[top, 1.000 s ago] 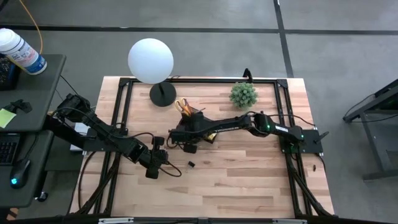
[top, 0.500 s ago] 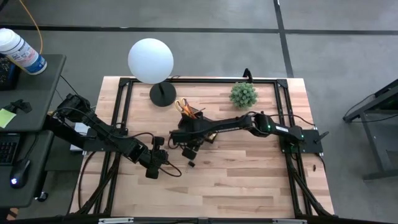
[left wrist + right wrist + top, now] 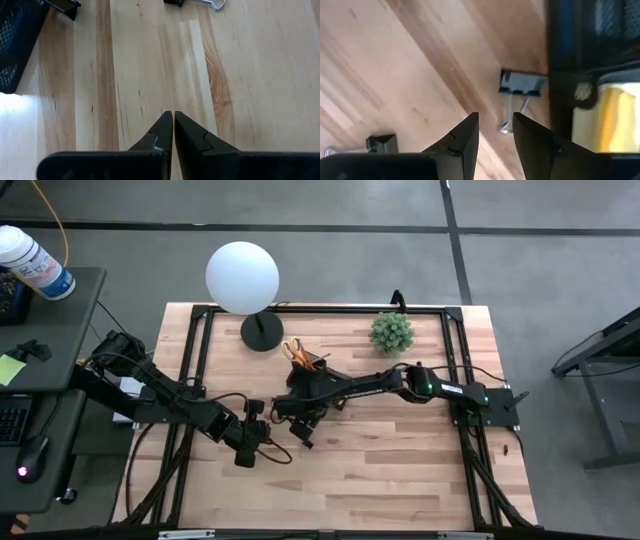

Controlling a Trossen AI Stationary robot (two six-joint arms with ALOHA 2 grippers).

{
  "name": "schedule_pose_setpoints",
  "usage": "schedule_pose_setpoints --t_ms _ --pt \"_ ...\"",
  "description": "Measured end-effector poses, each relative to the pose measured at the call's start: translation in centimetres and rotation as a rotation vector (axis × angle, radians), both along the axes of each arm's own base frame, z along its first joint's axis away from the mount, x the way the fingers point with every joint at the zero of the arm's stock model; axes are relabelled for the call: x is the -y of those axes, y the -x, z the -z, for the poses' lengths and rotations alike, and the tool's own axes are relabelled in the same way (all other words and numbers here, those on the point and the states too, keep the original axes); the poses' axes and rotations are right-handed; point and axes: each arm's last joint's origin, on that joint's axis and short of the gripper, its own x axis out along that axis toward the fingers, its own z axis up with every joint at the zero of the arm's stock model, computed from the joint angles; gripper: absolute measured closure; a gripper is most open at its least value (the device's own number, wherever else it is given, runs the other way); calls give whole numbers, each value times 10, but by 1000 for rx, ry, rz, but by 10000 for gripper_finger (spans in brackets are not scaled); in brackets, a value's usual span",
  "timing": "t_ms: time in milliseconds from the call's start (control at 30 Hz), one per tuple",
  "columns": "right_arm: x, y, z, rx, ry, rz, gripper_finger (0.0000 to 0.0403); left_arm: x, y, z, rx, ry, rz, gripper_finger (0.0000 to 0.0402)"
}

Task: Pick and place office supplies into organizer
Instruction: Put the top black binder clip into the black organizer

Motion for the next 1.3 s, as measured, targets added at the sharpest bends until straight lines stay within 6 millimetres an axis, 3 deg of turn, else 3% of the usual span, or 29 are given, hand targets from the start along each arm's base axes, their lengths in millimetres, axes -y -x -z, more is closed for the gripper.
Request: schedule_pose_setpoints --t_ms 333,667,1067,1300 --pt "1 -3 20 -39 18 1 286 0 0 0 1 1 -1 394" --pt "4 -3 22 -44 21 -5 291 0 0 0 0 0 -1 394" --pt "3 -5 29 -52 -7 -39 393 0 0 0 -1 0 -1 394" --pt "-6 -4 28 -52 38 -75 399 0 0 0 -1 0 0 394"
